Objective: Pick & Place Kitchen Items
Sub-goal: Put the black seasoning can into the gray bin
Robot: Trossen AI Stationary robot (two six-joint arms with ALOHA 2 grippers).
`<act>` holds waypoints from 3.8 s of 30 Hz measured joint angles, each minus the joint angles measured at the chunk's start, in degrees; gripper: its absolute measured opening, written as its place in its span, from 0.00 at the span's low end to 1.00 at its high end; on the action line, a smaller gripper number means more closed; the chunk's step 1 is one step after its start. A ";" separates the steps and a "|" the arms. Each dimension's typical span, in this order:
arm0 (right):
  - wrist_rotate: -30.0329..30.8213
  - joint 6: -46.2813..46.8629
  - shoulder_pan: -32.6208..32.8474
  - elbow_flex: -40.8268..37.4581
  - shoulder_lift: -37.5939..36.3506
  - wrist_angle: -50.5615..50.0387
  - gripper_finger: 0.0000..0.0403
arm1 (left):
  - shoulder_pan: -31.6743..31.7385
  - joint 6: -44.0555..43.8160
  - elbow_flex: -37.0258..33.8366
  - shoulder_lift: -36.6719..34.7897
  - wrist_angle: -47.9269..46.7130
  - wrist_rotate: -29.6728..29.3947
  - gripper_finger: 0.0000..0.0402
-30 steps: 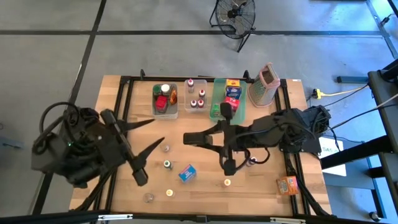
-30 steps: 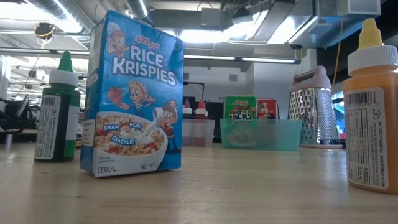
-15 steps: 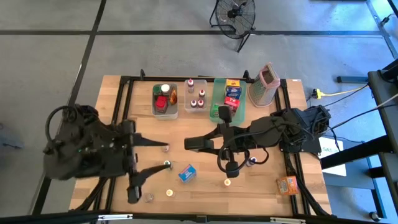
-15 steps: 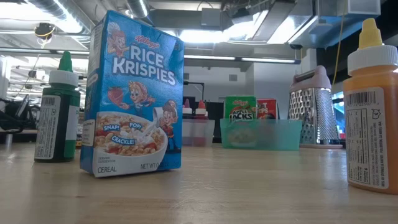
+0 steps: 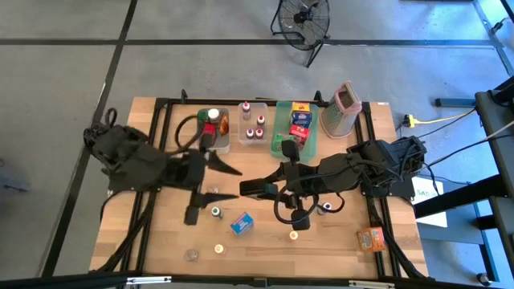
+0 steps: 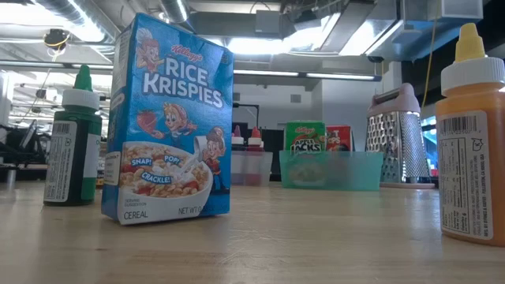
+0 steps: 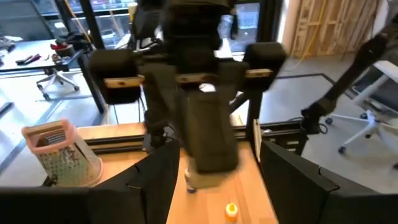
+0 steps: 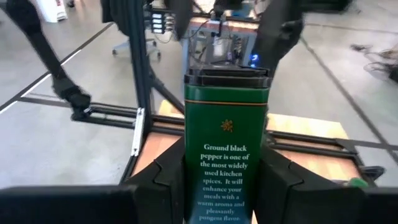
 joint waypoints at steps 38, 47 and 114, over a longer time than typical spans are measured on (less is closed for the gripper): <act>0.05 2.49 -0.49 0.04 0.25 -2.35 0.32 | 7.51 0.65 0.00 3.23 -3.55 7.89 0.54; -0.70 3.47 -0.59 0.07 0.83 -3.51 0.32 | 7.68 3.55 -0.02 5.17 -3.48 8.03 0.42; 25.10 3.42 11.63 0.02 -22.59 -16.44 0.59 | 41.16 6.54 -3.82 -7.18 -32.71 22.33 0.31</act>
